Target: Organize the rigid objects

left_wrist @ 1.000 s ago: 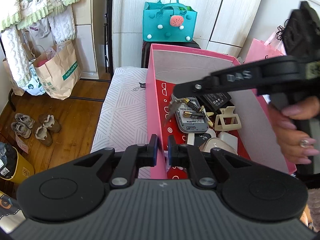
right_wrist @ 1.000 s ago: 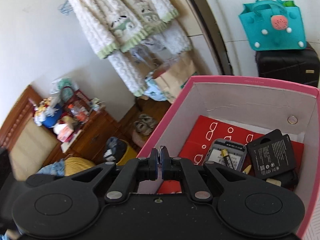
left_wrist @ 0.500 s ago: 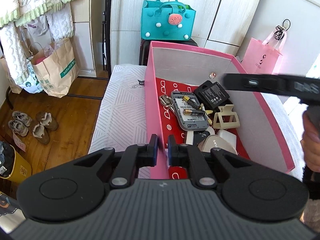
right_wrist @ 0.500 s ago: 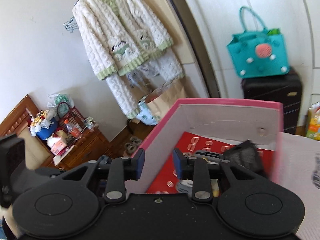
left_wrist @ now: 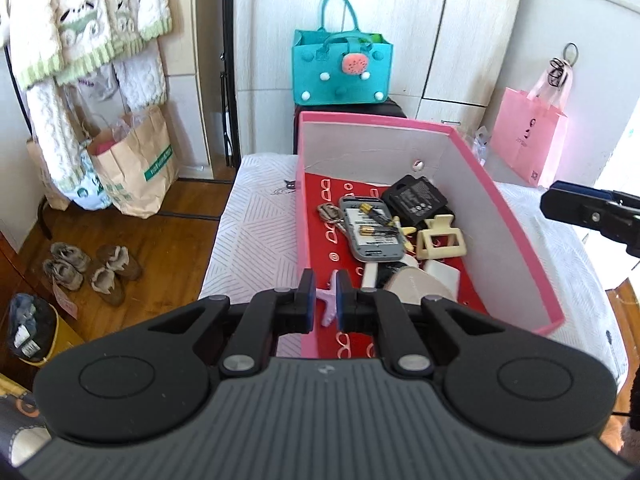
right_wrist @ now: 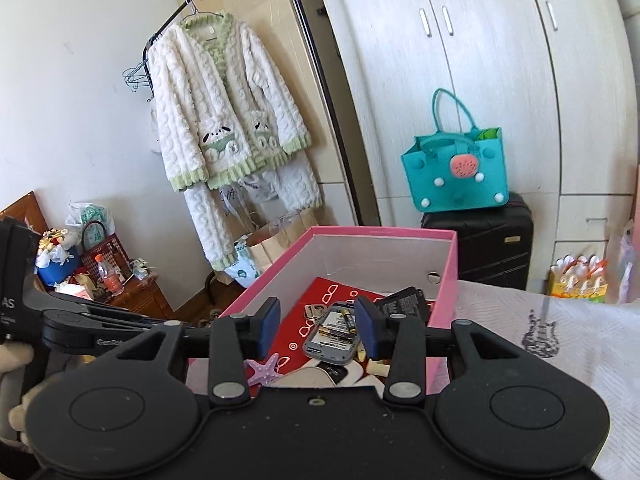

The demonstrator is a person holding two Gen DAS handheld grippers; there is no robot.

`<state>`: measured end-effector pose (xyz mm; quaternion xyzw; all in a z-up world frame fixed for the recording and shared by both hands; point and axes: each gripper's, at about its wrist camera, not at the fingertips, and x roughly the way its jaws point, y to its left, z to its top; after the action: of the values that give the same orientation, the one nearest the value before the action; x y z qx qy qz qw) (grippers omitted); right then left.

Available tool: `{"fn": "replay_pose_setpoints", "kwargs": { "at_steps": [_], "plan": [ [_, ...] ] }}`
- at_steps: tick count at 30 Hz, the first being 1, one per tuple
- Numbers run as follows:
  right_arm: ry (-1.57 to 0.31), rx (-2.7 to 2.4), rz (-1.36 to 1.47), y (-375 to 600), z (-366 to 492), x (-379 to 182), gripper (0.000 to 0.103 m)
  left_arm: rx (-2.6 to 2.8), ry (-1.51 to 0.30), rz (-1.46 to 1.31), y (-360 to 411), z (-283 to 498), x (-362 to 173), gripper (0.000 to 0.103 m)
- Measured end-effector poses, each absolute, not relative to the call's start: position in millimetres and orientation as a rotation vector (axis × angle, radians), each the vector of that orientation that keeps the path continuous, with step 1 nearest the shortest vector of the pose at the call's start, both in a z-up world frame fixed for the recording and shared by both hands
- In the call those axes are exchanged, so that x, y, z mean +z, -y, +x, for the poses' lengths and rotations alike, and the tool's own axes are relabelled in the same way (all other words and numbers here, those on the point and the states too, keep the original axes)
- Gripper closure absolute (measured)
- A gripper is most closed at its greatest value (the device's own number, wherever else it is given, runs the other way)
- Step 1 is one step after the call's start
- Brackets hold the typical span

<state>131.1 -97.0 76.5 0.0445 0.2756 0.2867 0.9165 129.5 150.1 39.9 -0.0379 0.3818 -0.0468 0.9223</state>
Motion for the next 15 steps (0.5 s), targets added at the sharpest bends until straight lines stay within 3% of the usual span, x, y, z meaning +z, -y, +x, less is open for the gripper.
{"fn": "replay_pose_setpoints", "kwargs": {
  "at_steps": [7, 9, 10, 11, 15],
  "plan": [
    [-0.566, 0.543, 0.063, 110, 118, 83, 0.048, -0.13, -0.797, -0.077, -128, 116, 50, 0.089],
    [-0.555, 0.53, 0.064, 116, 116, 85, 0.047, -0.136, -0.804, -0.078, -121, 117, 51, 0.082],
    [-0.547, 0.522, 0.067, 118, 115, 87, 0.046, -0.138, -0.807, -0.079, -117, 117, 52, 0.07],
    [-0.538, 0.513, 0.072, 120, 114, 88, 0.042, -0.135, -0.809, -0.088, -115, 117, 53, 0.057],
    [-0.525, 0.466, 0.087, 127, 111, 90, 0.018, -0.119, -0.801, -0.106, -107, 115, 56, 0.049]
  ]
}}
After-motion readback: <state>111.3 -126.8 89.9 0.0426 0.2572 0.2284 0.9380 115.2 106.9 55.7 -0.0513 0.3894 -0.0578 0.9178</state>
